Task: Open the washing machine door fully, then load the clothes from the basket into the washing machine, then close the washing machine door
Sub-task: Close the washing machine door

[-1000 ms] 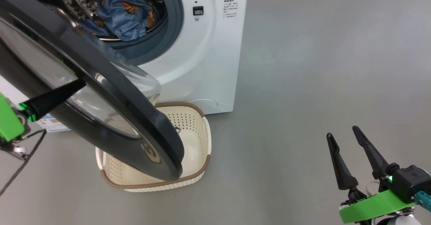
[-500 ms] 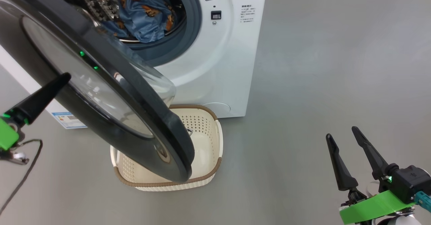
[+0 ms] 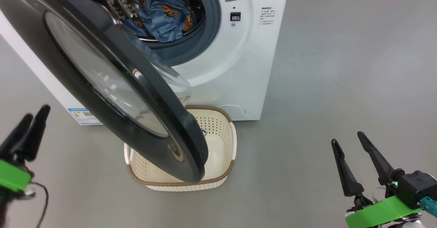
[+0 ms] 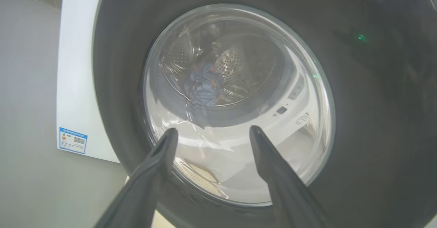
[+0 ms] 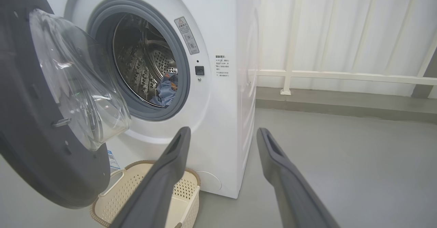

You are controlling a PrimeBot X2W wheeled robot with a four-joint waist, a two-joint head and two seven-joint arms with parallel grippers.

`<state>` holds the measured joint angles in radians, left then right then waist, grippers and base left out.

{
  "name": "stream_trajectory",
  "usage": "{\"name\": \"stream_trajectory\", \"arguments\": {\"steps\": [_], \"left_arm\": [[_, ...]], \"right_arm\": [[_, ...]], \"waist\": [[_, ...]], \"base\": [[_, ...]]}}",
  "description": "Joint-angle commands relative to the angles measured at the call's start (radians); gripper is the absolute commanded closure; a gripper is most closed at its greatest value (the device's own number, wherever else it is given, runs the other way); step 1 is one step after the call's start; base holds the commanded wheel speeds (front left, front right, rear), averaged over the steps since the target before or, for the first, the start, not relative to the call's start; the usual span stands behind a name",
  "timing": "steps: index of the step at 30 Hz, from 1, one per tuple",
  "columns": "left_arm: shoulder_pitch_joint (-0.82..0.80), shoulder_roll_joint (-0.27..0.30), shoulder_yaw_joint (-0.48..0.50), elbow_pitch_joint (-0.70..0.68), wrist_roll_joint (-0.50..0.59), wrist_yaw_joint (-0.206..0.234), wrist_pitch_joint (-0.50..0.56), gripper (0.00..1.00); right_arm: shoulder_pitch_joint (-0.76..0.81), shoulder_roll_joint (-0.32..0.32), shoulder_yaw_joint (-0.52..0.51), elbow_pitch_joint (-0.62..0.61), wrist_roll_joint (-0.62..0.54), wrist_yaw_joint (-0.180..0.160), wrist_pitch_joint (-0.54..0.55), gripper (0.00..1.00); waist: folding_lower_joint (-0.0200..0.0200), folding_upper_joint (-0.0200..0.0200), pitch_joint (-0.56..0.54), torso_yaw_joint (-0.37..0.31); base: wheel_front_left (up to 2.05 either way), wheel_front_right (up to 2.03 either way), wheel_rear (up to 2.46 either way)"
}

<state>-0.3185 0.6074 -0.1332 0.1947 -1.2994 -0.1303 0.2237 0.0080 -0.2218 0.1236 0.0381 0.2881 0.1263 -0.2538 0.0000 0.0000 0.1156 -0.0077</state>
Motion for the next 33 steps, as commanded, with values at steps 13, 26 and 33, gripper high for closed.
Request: {"name": "stream_trajectory", "arguments": {"steps": [13, 26, 33], "left_arm": [[0.097, 0.026, -0.118, 0.047, 0.166, 0.000, -0.461, 0.00], [0.219, -0.164, 0.067, 0.005, 0.555, 0.000, -0.485, 0.00], [0.286, -0.273, 0.169, -0.014, 0.767, 0.000, -0.485, 0.00]], "right_arm": [[-0.011, -0.019, 0.018, -0.024, -0.010, 0.004, -0.008, 0.00], [-0.013, -0.019, 0.029, -0.022, -0.008, 0.004, -0.008, 0.00], [-0.010, -0.018, 0.033, -0.020, -0.007, 0.004, -0.008, 0.00]], "waist": [[0.0000, 0.0000, 0.001, 0.044], [0.0000, 0.0000, -0.009, 0.055], [0.0000, 0.0000, -0.021, 0.057]], "base": [[0.00, 0.00, 0.00], [0.00, 0.00, 0.00], [0.00, 0.00, 0.00]]}}
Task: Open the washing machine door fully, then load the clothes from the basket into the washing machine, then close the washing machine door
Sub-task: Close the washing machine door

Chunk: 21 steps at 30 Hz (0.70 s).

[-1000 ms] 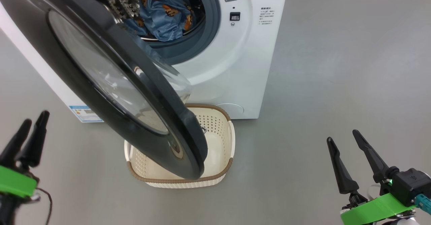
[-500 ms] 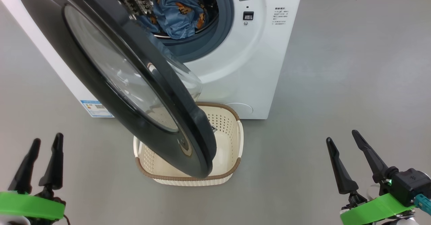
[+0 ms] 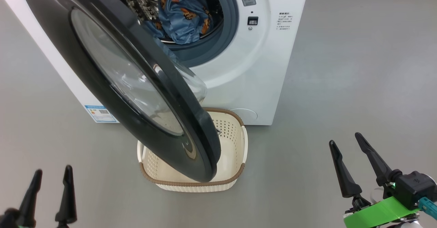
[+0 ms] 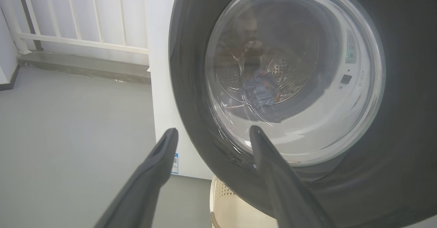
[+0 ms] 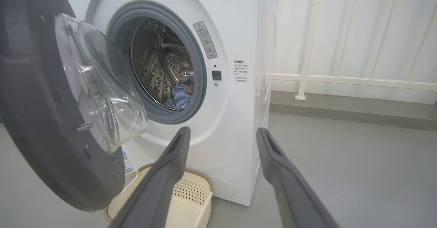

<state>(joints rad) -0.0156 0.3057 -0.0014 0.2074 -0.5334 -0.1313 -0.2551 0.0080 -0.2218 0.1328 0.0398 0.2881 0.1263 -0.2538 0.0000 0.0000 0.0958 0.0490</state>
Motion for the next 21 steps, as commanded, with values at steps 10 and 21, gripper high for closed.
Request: {"name": "stream_trajectory", "arguments": {"steps": [10, 21], "left_arm": [[0.056, -0.070, 0.102, -0.042, 0.144, 0.001, -0.007, 0.00], [0.068, -0.077, 0.108, -0.045, 0.167, 0.001, -0.007, 0.00]], "right_arm": [[-0.005, -0.025, 0.030, -0.021, -0.003, 0.004, -0.008, 0.00], [-0.002, -0.029, 0.034, -0.019, 0.000, 0.004, -0.008, 0.00]], "waist": [[0.0000, 0.0000, -0.018, 0.003], [0.0000, 0.0000, -0.023, 0.009]], "base": [[0.00, 0.00, 0.00], [0.00, 0.00, 0.00]]}}
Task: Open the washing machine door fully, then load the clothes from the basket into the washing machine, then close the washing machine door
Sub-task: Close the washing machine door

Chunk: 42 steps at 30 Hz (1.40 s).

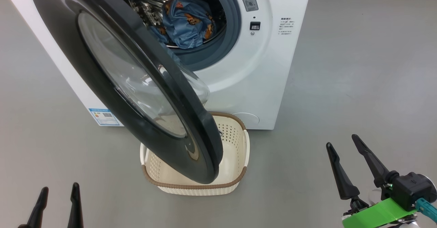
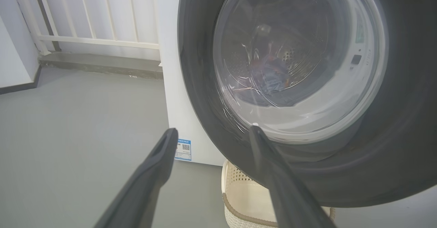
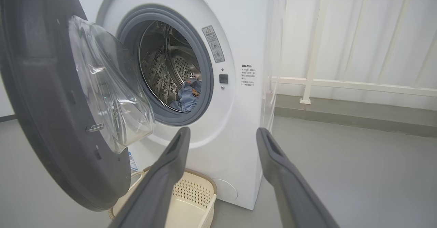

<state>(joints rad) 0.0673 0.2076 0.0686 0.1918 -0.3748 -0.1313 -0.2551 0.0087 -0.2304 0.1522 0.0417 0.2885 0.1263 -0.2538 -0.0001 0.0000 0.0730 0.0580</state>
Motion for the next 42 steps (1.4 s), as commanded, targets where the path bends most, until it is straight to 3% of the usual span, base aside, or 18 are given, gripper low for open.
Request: {"name": "stream_trajectory", "arguments": {"steps": [1, 10, 23, 24, 25, 26, 27, 28, 42], "left_arm": [[-0.015, 0.020, 0.038, -0.030, 0.010, 0.001, -0.007, 0.00], [-0.014, 0.006, 0.026, -0.037, 0.019, 0.001, -0.007, 0.00], [-0.025, -0.028, 0.004, -0.039, 0.020, 0.001, -0.007, 0.00], [-0.026, -0.031, 0.001, -0.038, 0.019, 0.001, -0.007, 0.00], [-0.028, -0.033, -0.004, -0.037, 0.019, 0.001, -0.007, 0.00], [-0.029, -0.036, -0.006, -0.036, 0.018, 0.001, -0.007, 0.00], [-0.031, -0.038, -0.009, -0.035, 0.017, 0.001, -0.007, 0.00], [-0.033, -0.042, -0.016, -0.035, 0.015, 0.001, -0.007, 0.00], [-0.034, -0.054, -0.009, -0.032, 0.017, 0.001, -0.007, 0.00]], "right_arm": [[-0.002, -0.021, 0.014, -0.021, 0.000, 0.004, -0.008, 0.00], [-0.013, -0.019, 0.029, -0.008, 0.003, 0.004, -0.008, 0.00], [-0.091, -0.010, 0.059, 0.061, 0.028, 0.004, -0.008, 0.00], [-0.103, -0.010, 0.065, 0.069, 0.031, 0.004, -0.008, 0.18], [-0.117, -0.009, 0.072, 0.078, 0.034, 0.004, -0.008, 0.53], [-0.130, -0.009, 0.079, 0.086, 0.037, 0.004, -0.008, 0.67], [-0.145, -0.010, 0.083, 0.092, 0.038, 0.004, -0.008, 0.93], [-0.174, -0.008, 0.088, 0.101, 0.039, 0.004, -0.008, 1.00], [-0.355, -0.005, 0.171, -0.038, 0.015, 0.004, -0.008, 1.00]], "waist": [[0.0001, 0.0000, -0.001, 0.002], [0.0001, 0.0000, -0.008, 0.039], [0.0001, 0.0000, 0.007, 0.151], [0.0001, 0.0000, 0.009, 0.163], [0.0001, 0.0000, 0.011, 0.175], [0.0001, 0.0000, 0.013, 0.186], [0.0001, 0.0000, 0.015, 0.197], [0.0001, 0.0000, 0.018, 0.218], [0.0001, 0.0000, 0.011, 0.275]], "base": [[0.00, 0.00, 0.00], [0.00, 0.00, 0.00], [0.00, 0.00, 0.00], [0.00, 0.00, 0.00], [0.00, 0.00, 0.00], [0.00, 0.00, 0.00], [0.00, 0.00, 0.00], [0.00, 0.00, 0.00], [0.00, 0.00, 0.00]]}}
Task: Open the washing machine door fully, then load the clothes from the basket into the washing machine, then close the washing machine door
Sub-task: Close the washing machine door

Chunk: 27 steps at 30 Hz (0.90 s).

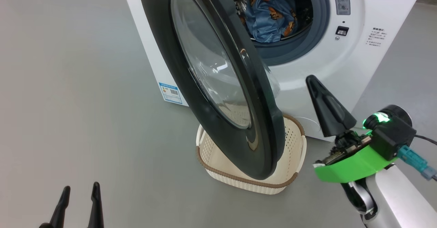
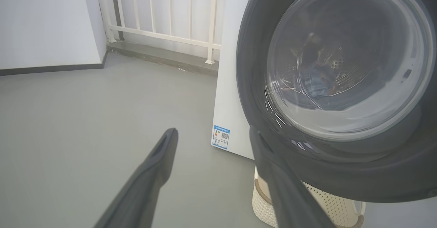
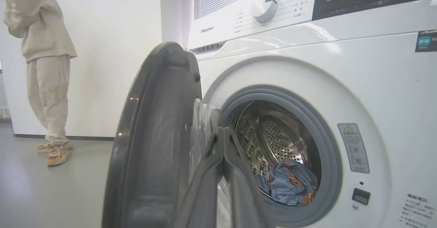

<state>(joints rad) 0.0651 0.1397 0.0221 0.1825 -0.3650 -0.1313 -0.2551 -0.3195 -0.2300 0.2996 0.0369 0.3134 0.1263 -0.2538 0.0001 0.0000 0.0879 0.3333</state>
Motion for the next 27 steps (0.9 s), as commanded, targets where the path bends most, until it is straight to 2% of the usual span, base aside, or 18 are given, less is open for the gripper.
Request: {"name": "stream_trajectory", "arguments": {"steps": [1, 8, 12, 20, 27], "left_arm": [[-0.030, 0.014, 0.039, -0.023, 0.007, 0.001, -0.007, 0.00], [-0.017, 0.013, 0.041, -0.028, 0.009, 0.001, -0.007, 0.00], [-0.013, 0.010, 0.040, -0.031, 0.010, 0.001, -0.007, 0.00], [-0.007, 0.006, 0.035, -0.031, 0.007, 0.001, -0.007, 0.00], [-0.005, 0.006, 0.030, -0.028, 0.005, 0.001, -0.007, 0.00]], "right_arm": [[-0.031, -0.005, 0.034, -0.051, -0.014, 0.004, -0.008, 1.00], [-0.005, 0.003, 0.097, -0.159, -0.030, 0.004, -0.008, 1.00], [0.028, -0.001, 0.175, -0.186, -0.030, 0.004, -0.008, 1.00], [0.086, 0.004, 0.309, -0.143, 0.002, 0.004, -0.008, 1.00], [0.105, 0.015, 0.339, -0.077, 0.030, 0.004, -0.008, 1.00]], "waist": [[-0.0001, 0.0000, -0.007, -0.001], [-0.0001, 0.0000, -0.023, -0.012], [-0.0001, 0.0000, -0.024, -0.015], [-0.0001, 0.0000, -0.026, -0.016], [-0.0001, 0.0000, -0.025, -0.012]], "base": [[0.00, 0.00, 0.00], [0.00, 0.00, 0.00], [0.00, 0.00, 0.00], [0.00, 0.00, 0.00], [0.00, 0.00, 0.00]]}}
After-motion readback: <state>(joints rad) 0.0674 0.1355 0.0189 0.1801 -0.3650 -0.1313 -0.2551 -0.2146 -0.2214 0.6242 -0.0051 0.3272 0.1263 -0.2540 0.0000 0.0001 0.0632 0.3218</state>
